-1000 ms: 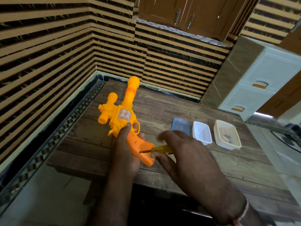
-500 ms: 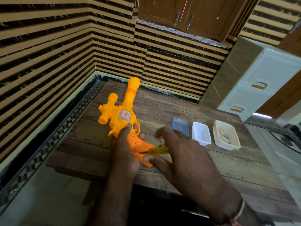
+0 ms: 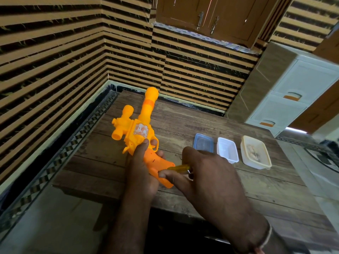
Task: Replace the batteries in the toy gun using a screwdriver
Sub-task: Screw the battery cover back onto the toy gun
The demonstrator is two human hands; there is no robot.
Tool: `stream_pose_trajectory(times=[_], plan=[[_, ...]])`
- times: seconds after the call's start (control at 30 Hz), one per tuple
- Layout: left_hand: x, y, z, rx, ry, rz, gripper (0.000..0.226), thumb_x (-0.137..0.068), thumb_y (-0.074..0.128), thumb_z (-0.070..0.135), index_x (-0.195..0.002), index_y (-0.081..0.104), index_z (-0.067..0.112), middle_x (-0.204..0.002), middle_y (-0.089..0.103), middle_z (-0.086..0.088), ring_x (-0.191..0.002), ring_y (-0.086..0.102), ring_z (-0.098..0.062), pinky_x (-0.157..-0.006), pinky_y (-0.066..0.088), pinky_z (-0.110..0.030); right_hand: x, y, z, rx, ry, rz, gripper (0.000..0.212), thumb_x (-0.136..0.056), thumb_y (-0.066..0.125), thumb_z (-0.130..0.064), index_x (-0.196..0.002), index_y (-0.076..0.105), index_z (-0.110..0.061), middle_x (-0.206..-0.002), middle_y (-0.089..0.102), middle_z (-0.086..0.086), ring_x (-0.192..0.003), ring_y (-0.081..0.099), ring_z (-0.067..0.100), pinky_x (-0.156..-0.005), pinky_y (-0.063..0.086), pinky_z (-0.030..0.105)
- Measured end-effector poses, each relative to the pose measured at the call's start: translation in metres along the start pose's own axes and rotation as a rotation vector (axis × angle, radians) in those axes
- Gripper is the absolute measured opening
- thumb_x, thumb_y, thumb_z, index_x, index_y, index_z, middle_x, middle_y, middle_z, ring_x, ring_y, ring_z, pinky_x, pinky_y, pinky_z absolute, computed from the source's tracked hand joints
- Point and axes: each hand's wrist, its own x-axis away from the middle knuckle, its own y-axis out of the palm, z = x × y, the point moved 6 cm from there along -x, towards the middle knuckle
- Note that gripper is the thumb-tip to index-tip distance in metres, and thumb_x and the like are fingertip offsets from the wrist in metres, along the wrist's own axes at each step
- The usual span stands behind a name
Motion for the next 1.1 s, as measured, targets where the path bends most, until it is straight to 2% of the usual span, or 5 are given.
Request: stream_pose_trajectory(times=[0.23, 0.43, 0.6, 0.77, 1.1], plan=[[0.006, 0.010, 0.010, 0.096, 0.066, -0.042, 0.050, -0.093, 0.056, 0.030, -0.141, 0.048, 0.017, -0.100, 0.064, -0.005, -0.066, 0.058, -0.017, -0.074, 0.047, -0.037, 0.014, -0.013, 0.040, -0.761, 0.407, 0.285, 0.024, -0.084, 0.068, -0.039, -0.075, 0.061, -0.018, -0.054, 0.057, 0.001, -0.046, 0.047, 0.010, -0.044, 0.039, 0.025], [0.009, 0.011, 0.016, 0.137, 0.090, -0.066, 0.056, -0.092, 0.060, 0.034, -0.142, 0.046, 0.015, -0.100, 0.062, -0.005, -0.071, 0.058, -0.019, -0.075, 0.050, -0.038, 0.025, 0.031, 0.058, -1.751, 0.700, 0.271, 0.022, -0.094, 0.049, -0.010, -0.106, 0.067, -0.016, -0.089, 0.072, 0.012, -0.071, 0.068, 0.022, -0.059, 0.051, 0.027], [0.011, 0.009, 0.018, 0.143, 0.103, -0.019, 0.063, -0.089, 0.062, 0.034, -0.144, 0.044, 0.010, -0.099, 0.061, -0.006, -0.076, 0.059, -0.020, -0.079, 0.049, -0.039, 0.026, 0.059, 0.056, -1.107, 0.554, 0.231, 0.018, -0.083, 0.074, -0.021, -0.101, 0.075, -0.025, -0.101, 0.072, -0.002, -0.091, 0.066, 0.016, -0.074, 0.054, 0.029], [0.013, 0.006, 0.010, 0.070, -0.026, 0.064, 0.043, -0.086, 0.062, 0.046, -0.116, 0.062, 0.016, -0.082, 0.065, -0.009, -0.075, 0.064, -0.023, -0.072, 0.049, -0.038, 0.014, 0.086, 0.033, -0.476, 0.271, -0.020, 0.085, -0.067, 0.068, -0.063, -0.140, 0.047, -0.027, -0.134, 0.042, -0.003, -0.125, 0.041, 0.013, -0.104, 0.036, 0.022], [0.013, 0.011, 0.011, 0.060, -0.048, 0.017, 0.058, -0.087, 0.062, 0.044, -0.136, 0.054, 0.014, -0.098, 0.065, -0.009, -0.081, 0.063, -0.022, -0.067, 0.056, -0.039, -0.003, 0.084, 0.025, -0.523, 0.093, -0.070, 0.061, -0.083, 0.071, -0.030, -0.136, 0.044, -0.044, -0.114, 0.047, -0.011, -0.101, 0.042, -0.001, -0.085, 0.028, -0.002]])
